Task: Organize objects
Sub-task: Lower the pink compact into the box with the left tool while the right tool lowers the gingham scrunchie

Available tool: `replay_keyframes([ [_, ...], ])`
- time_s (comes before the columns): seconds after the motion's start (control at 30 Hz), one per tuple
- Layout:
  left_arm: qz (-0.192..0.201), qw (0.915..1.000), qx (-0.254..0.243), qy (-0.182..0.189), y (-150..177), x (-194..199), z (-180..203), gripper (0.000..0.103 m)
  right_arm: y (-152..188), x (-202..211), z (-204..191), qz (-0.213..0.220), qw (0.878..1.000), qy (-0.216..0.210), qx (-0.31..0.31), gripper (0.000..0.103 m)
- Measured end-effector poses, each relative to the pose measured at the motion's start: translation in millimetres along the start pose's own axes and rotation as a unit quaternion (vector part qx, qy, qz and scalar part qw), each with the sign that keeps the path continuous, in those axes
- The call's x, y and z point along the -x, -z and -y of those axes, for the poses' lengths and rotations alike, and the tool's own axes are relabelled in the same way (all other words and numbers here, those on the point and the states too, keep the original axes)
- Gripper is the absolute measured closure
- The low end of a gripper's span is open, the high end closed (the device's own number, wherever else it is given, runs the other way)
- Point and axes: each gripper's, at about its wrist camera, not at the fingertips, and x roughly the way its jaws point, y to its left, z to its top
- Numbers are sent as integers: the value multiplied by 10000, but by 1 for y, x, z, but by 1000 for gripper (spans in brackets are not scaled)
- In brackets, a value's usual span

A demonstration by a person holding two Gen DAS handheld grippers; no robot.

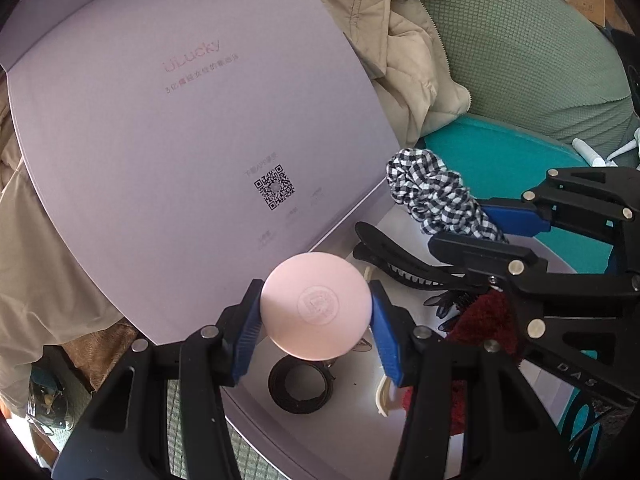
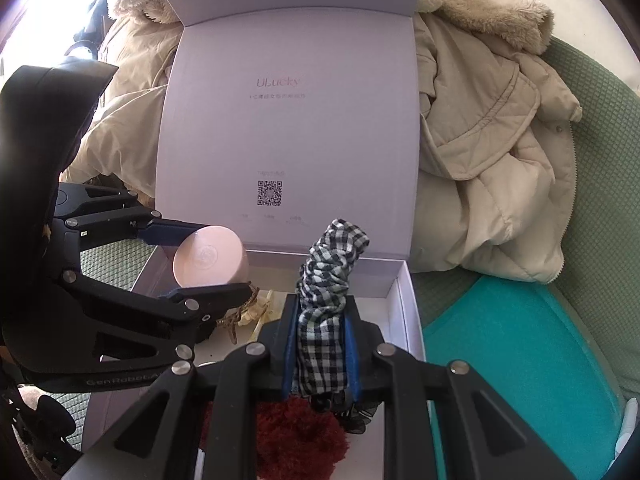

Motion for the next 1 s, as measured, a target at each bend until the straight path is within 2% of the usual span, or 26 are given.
replay_keyframes([
  [0.33,-44,9999,-47,88,3,-9,3,54,7,-23,0,-218,9997,71,-36,83],
  [0.6,-241,9995,33,192,10,-20,4,54,12,-32,0,-386,9992,82,-52,83],
  [1.0,-246,9992,133,282,13,-24,2,54,13,-46,-2,-748,9972,69,17,83],
])
